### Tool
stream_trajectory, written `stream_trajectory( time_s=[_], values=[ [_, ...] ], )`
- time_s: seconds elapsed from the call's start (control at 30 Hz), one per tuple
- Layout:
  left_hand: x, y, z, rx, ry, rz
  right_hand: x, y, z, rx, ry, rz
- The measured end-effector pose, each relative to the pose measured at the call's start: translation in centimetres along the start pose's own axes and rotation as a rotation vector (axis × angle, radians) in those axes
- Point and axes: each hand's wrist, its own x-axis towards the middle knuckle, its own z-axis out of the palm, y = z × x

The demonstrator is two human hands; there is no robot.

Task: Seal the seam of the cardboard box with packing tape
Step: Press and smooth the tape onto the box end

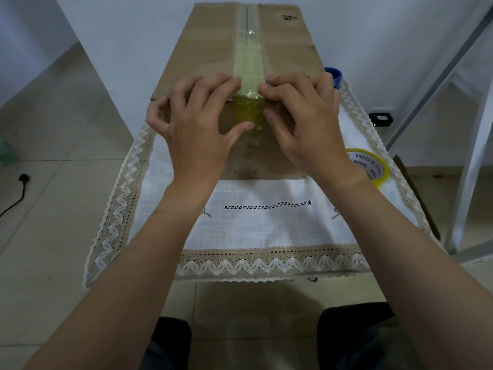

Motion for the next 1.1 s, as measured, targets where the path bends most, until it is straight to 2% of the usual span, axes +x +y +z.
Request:
stream_trajectory(
  time_s=[0.23, 0.77, 0.9, 1.1],
  values=[
    [-0.2, -1.5, 0.5, 0.03, 0.028, 0.096, 0.0, 0.6, -0.4, -0.01, -0.129, -0.022],
    [-0.3, -1.7, 0.4, 0.022, -0.002, 0.105, 0.2, -0.5, 0.2, 0.021, 0.013, 0.049],
    [0.1, -1.6, 0.1, -0.045, 0.009, 0.074, 0.2, -1.0, 0.6, -0.047, 0.015, 0.071],
    [0.0, -1.9, 0.1, -0.02, -0.007, 0.082, -0.1, -1.3, 1.2, -0.135, 0.004, 0.091]
  ],
)
